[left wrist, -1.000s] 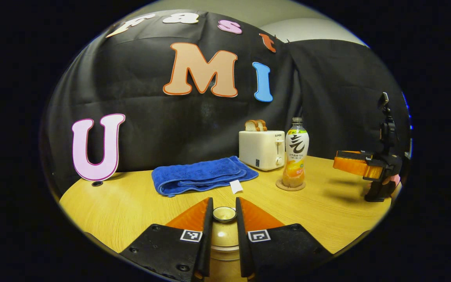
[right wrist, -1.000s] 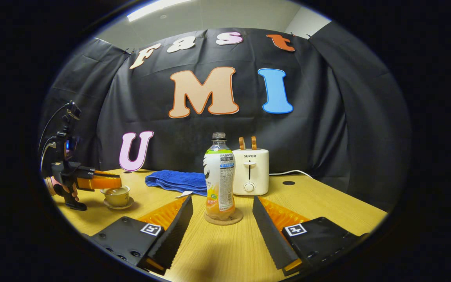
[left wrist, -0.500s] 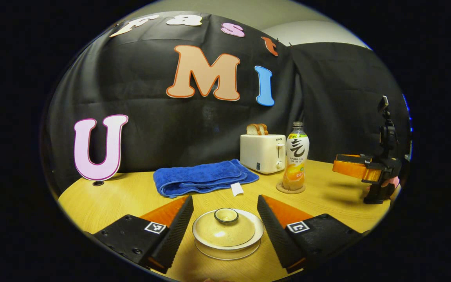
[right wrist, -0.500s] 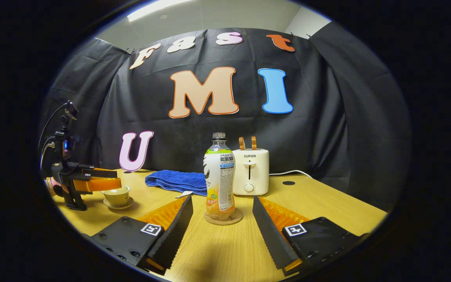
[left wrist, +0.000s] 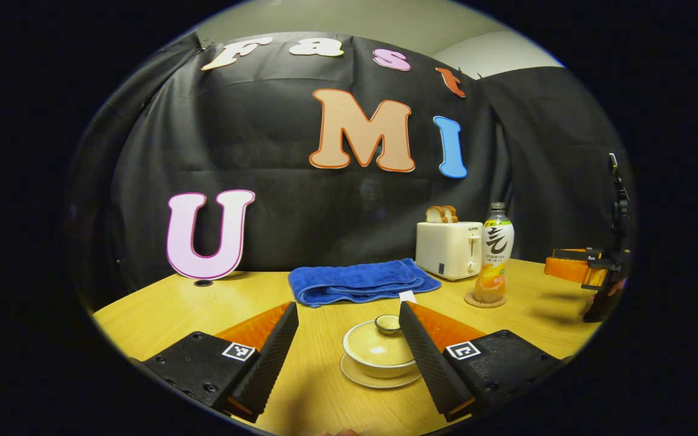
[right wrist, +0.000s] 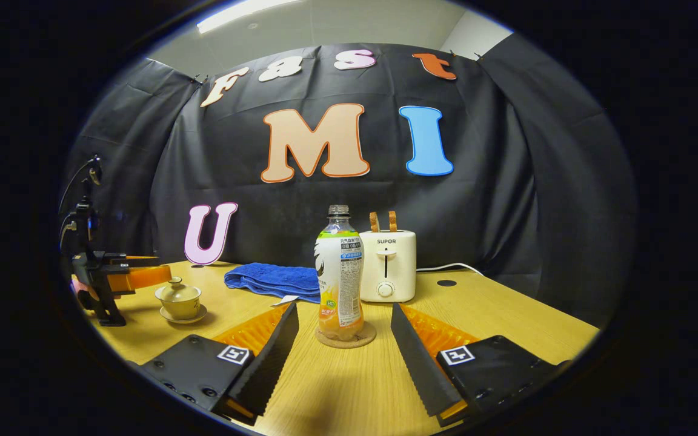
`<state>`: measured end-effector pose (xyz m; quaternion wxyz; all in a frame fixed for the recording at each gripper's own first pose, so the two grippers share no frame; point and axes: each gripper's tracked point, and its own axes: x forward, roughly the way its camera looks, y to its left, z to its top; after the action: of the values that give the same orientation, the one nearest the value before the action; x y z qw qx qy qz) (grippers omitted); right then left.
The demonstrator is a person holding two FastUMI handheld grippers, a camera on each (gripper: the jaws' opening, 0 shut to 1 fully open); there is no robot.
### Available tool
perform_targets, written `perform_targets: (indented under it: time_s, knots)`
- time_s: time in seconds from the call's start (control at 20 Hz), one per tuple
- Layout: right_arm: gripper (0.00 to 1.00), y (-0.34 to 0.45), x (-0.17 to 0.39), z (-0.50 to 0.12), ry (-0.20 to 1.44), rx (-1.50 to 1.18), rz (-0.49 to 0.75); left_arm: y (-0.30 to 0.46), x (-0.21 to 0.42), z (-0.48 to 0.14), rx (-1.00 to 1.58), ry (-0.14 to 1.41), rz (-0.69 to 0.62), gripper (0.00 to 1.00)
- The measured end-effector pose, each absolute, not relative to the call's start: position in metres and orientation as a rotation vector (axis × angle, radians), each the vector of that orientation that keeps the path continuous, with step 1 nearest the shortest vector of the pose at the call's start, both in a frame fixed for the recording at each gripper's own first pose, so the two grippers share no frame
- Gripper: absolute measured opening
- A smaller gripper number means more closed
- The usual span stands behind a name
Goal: Open the teacup lid with one hand, grasp the water bottle and pour water into the teacup with the other hand; after pouring, place the water bottle on the coaster and then close the teacup lid.
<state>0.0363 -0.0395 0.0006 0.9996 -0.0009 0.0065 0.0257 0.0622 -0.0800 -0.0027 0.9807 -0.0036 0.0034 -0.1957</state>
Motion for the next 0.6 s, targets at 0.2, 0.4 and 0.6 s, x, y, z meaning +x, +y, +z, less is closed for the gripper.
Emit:
perform_targets:
  time_s: [0.2, 0.4, 0.6]
  knots:
    - [0.95, -0.040, 0.036, 0.001, 0.013, -0.002, 0.047, -0.034, 0.047, -0.001, -0.002, 0.003, -0.220, 0.98]
    - [0.95, -0.044, 0.036, 0.000, 0.011, -0.004, 0.026, 0.008, 0.036, -0.002, 0.006, 0.007, -0.020, 0.98]
    - [0.94, -0.056, 0.036, 0.001, 0.008, -0.006, -0.040, 0.027, 0.030, -0.002, 0.010, 0.006, 0.092, 0.96]
